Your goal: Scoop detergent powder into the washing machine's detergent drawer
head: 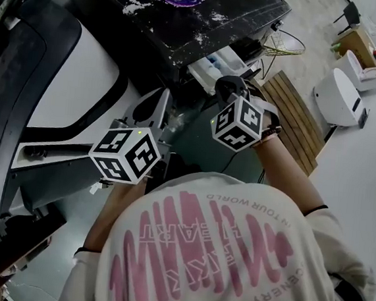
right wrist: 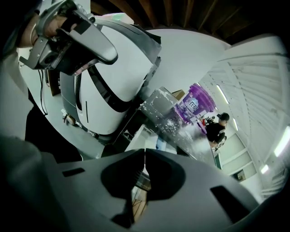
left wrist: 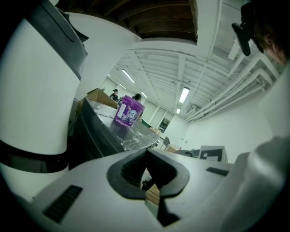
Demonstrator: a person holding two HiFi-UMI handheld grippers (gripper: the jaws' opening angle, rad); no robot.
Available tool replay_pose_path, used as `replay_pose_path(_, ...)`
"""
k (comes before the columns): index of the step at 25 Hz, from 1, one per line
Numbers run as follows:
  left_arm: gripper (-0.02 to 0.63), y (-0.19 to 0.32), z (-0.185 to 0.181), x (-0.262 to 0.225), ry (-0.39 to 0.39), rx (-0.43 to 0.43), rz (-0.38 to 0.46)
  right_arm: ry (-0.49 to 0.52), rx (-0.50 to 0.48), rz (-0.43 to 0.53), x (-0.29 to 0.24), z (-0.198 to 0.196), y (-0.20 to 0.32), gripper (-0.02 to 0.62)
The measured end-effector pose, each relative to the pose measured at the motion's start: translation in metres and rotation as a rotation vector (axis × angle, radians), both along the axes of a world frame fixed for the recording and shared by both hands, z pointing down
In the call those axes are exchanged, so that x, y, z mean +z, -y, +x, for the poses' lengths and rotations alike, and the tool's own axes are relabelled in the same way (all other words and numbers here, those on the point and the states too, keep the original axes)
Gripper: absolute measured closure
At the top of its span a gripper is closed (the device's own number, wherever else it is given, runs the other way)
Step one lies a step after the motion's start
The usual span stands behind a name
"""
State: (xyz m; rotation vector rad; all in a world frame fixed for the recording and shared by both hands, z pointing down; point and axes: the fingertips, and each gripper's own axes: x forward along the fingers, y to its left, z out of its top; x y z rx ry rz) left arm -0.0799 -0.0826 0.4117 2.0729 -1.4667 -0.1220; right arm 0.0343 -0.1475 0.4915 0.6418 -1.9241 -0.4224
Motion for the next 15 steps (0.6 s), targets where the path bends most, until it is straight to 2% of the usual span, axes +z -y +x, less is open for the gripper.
replay_pose_path(3,0.603,-0.012,0.001,0.000,0.020,-0.066,-0.013,-0.011,-0.077,0.019,-0.001,0.001,0.000,0.589)
replay_pose_path(11,0.603,-0.051,0.020,0.005,0.034,-0.130,-0.039,-0.081,-0.282,0.151,-0.001,0.004,-0.010,0.591)
replay_pose_path(15,0.603,-0.069,0.023,0.007,0.024,-0.174,-0.055,-0.099,-0.336,0.185,0.000,0.002,-0.011,0.591)
